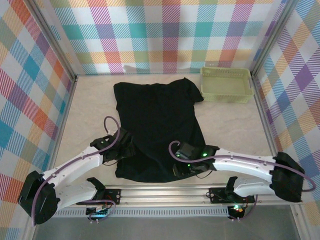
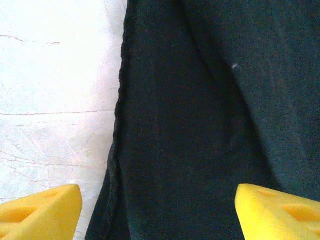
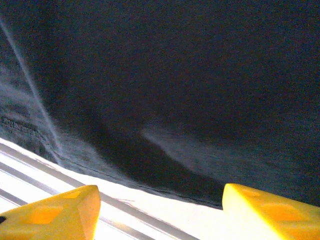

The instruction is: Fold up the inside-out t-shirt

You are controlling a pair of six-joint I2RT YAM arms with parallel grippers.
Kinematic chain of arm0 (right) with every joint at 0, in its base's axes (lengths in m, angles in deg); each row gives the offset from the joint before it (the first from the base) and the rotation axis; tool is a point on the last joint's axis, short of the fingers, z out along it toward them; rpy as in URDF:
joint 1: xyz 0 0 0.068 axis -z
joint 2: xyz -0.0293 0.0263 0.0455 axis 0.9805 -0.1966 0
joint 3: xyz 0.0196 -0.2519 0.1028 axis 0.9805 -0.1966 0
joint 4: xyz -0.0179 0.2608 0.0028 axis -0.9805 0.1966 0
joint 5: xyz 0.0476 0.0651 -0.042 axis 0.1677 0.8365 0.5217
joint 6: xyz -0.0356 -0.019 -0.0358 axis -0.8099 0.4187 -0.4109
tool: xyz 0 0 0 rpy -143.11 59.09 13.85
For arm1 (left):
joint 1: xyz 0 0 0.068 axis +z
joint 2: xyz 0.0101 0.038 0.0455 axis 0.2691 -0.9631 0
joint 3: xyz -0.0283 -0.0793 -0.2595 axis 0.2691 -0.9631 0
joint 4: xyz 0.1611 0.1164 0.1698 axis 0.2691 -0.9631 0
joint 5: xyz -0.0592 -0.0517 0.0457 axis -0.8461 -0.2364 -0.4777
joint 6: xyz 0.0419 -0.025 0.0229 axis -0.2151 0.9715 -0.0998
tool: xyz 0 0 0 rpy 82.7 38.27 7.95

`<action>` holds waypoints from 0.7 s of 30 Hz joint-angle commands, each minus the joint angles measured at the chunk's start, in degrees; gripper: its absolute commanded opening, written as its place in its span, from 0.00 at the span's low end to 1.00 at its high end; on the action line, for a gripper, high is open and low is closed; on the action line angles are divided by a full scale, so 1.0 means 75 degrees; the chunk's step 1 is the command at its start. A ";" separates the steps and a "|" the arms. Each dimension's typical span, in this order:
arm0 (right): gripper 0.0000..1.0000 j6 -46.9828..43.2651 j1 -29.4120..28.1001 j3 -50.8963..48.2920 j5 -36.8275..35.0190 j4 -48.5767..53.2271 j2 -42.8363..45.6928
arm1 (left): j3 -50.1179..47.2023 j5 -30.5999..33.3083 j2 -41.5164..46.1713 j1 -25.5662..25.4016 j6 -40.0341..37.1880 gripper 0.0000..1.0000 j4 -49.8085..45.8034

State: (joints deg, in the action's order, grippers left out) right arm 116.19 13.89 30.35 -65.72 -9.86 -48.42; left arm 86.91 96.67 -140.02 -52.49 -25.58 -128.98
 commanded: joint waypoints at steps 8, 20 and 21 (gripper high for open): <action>0.62 0.0124 -0.0873 0.1180 -0.0137 -0.0742 -0.1880 | -0.0318 0.0360 0.0511 -0.0086 0.0166 0.81 0.0191; 0.16 0.0127 -0.0894 0.1438 -0.0667 -0.0288 -0.2324 | -0.0310 0.0229 0.0735 -0.0085 -0.0121 0.83 0.0402; 0.11 0.0121 -0.0902 0.1466 -0.0739 -0.0194 -0.2238 | -0.0309 0.0209 0.0757 -0.0097 -0.0151 0.83 0.0410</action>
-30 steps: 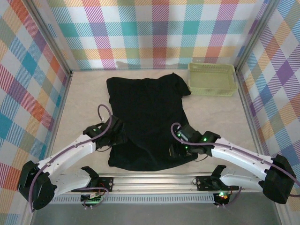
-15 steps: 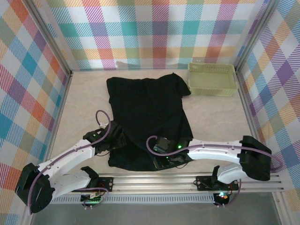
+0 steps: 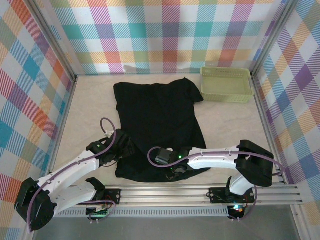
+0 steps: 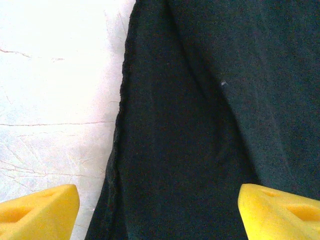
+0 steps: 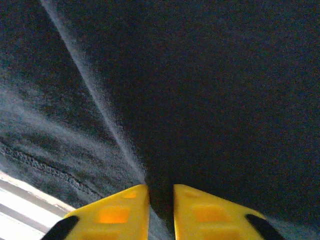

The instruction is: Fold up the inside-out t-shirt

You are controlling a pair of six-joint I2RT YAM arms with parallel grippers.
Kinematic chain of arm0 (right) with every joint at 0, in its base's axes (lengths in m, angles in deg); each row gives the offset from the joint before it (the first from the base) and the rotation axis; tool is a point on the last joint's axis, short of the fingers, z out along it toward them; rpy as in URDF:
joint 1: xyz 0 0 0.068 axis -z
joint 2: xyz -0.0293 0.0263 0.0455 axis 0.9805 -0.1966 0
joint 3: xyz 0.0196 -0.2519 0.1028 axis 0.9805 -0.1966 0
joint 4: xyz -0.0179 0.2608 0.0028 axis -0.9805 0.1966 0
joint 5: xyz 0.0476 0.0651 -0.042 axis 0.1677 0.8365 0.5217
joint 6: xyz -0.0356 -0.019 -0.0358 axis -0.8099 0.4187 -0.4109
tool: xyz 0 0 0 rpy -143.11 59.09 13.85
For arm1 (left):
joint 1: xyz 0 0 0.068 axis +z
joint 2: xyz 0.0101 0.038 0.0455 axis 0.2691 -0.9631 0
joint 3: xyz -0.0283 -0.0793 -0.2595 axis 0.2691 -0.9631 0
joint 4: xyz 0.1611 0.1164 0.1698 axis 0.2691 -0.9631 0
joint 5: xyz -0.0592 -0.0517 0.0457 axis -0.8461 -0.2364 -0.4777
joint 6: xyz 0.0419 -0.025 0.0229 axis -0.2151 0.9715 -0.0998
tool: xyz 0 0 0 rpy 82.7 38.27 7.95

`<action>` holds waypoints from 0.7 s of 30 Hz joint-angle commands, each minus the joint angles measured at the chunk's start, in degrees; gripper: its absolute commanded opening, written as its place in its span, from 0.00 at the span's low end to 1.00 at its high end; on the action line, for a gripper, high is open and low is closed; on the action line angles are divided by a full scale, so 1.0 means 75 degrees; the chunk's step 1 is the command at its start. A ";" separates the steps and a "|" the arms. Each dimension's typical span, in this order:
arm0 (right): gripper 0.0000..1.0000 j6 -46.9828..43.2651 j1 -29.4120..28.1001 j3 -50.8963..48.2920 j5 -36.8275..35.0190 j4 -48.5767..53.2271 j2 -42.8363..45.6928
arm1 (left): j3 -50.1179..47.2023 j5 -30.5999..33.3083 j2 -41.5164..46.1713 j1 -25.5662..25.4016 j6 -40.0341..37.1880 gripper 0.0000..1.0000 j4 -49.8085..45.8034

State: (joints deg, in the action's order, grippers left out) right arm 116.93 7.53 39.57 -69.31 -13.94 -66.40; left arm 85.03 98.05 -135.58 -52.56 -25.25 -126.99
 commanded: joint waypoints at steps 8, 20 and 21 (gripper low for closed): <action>0.00 -0.0292 0.0121 0.0768 -0.0988 0.1506 0.1689 | 0.0229 0.0266 0.0247 -0.1180 -0.0756 0.91 0.0542; 0.00 -0.0914 0.0839 0.1684 -0.0590 0.1329 0.2205 | 0.0486 0.1462 -0.0240 -0.4450 -0.2766 1.00 0.2409; 0.00 -0.0937 0.0853 0.1746 -0.0574 0.1278 0.2196 | 0.0529 0.1505 -0.0417 -0.4536 -0.2868 1.00 0.2524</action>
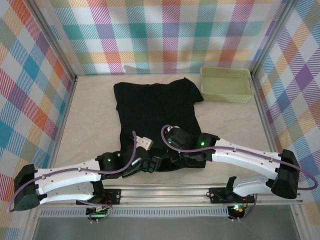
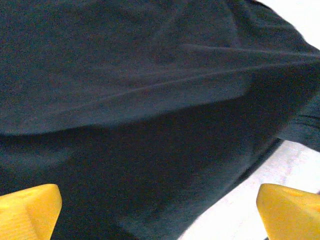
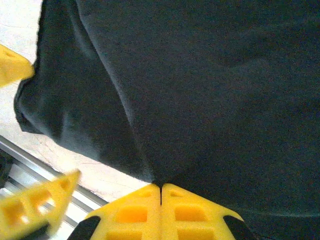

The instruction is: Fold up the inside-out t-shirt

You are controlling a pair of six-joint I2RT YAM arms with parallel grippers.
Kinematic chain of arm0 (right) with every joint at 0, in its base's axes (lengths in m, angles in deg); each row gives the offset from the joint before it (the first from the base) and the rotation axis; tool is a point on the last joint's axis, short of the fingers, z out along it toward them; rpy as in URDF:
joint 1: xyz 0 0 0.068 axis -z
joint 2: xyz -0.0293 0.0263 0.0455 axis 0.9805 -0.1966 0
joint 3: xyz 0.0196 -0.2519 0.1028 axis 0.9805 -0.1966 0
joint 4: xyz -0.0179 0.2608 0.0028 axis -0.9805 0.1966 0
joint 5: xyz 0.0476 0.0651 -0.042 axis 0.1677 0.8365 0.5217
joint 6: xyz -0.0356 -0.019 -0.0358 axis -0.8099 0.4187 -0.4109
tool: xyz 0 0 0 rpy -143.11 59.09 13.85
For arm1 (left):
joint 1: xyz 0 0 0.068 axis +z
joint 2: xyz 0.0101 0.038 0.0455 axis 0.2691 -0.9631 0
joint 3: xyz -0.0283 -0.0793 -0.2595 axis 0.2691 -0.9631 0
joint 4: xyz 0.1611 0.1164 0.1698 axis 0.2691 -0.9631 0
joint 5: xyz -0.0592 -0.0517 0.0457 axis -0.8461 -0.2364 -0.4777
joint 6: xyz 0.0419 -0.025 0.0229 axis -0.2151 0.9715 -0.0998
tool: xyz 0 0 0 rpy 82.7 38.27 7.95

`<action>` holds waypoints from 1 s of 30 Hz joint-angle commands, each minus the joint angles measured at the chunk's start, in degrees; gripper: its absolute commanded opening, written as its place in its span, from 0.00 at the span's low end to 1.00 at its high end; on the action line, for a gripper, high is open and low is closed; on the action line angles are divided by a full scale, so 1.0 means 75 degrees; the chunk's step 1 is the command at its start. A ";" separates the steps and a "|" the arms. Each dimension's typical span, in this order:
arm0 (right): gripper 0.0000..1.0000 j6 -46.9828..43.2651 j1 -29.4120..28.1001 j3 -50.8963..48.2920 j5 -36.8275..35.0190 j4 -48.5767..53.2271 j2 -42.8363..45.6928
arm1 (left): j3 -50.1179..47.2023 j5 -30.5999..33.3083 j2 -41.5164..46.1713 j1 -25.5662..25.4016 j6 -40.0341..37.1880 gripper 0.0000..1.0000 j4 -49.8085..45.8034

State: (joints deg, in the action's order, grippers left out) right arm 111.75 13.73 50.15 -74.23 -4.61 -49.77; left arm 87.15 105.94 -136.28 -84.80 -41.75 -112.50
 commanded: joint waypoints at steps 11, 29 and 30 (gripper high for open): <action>0.00 -0.0245 0.0137 0.0359 0.0095 -0.0051 0.0356 | 0.0649 0.1989 -0.1514 -0.0222 -0.0297 0.89 0.1082; 0.48 -0.1414 -0.0471 -0.1854 -0.0776 -0.2263 0.1592 | 0.1953 0.0308 -0.1495 0.1578 -0.0469 0.00 0.1066; 0.49 -0.1541 -0.0675 -0.1961 -0.0754 -0.2465 0.1582 | 0.2073 0.0249 -0.1510 0.1665 -0.0501 0.00 0.0993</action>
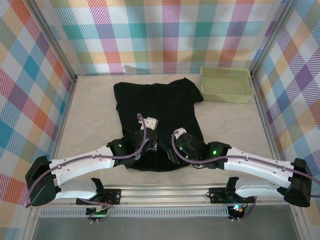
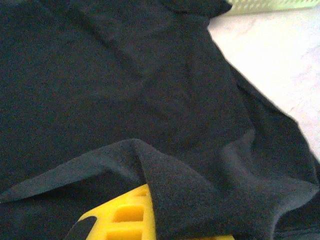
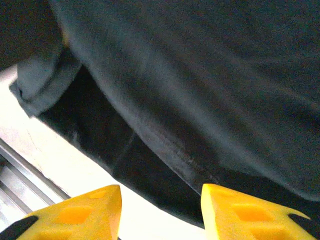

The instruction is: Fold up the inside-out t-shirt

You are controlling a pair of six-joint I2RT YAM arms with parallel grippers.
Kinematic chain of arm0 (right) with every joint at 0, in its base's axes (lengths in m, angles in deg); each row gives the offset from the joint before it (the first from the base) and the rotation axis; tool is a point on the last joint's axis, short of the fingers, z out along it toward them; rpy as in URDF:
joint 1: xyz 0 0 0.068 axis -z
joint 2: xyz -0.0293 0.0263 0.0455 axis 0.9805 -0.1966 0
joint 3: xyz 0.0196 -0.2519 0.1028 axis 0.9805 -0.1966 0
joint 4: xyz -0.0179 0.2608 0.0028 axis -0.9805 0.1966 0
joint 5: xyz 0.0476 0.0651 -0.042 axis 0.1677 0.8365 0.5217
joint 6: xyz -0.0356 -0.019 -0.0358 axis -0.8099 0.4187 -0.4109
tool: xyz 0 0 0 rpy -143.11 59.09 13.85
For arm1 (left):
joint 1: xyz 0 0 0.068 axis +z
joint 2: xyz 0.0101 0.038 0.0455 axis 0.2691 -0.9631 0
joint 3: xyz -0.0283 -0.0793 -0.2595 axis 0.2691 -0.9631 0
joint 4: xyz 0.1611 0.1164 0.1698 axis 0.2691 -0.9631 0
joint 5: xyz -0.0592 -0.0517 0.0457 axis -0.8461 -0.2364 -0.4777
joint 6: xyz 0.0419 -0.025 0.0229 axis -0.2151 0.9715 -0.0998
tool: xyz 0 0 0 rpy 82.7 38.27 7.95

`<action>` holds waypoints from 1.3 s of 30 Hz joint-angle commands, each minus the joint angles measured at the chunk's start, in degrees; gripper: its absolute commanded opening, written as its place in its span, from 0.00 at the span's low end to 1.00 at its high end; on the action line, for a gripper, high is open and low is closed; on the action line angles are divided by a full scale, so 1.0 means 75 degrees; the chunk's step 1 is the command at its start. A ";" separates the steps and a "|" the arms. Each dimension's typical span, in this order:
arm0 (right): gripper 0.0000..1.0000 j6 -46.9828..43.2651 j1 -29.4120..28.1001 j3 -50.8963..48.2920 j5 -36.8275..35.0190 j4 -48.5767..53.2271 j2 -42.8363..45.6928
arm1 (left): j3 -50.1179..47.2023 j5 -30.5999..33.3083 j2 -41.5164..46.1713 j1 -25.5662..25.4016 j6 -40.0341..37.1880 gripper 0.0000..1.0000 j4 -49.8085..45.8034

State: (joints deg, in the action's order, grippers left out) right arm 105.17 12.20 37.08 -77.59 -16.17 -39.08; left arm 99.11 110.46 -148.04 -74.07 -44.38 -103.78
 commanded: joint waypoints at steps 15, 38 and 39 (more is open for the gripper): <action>0.53 -0.1323 -0.1192 -0.0635 0.0020 -0.3675 -0.2773 | 0.1472 -0.0738 0.0014 0.0645 -0.0579 0.00 -0.0846; 0.58 -0.2262 0.1396 0.0983 -0.1331 -0.5055 -0.4938 | 0.2816 -0.1604 0.0790 0.0640 -0.0650 0.00 -0.1929; 0.59 -0.2265 0.1490 0.1061 -0.1353 -0.5164 -0.5019 | 0.2880 -0.1637 0.0785 0.0646 -0.0650 0.00 -0.1951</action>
State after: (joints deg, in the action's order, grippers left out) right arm 89.02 21.41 42.83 -84.02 -49.46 -75.43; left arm 117.91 99.71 -142.75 -69.78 -48.62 -117.00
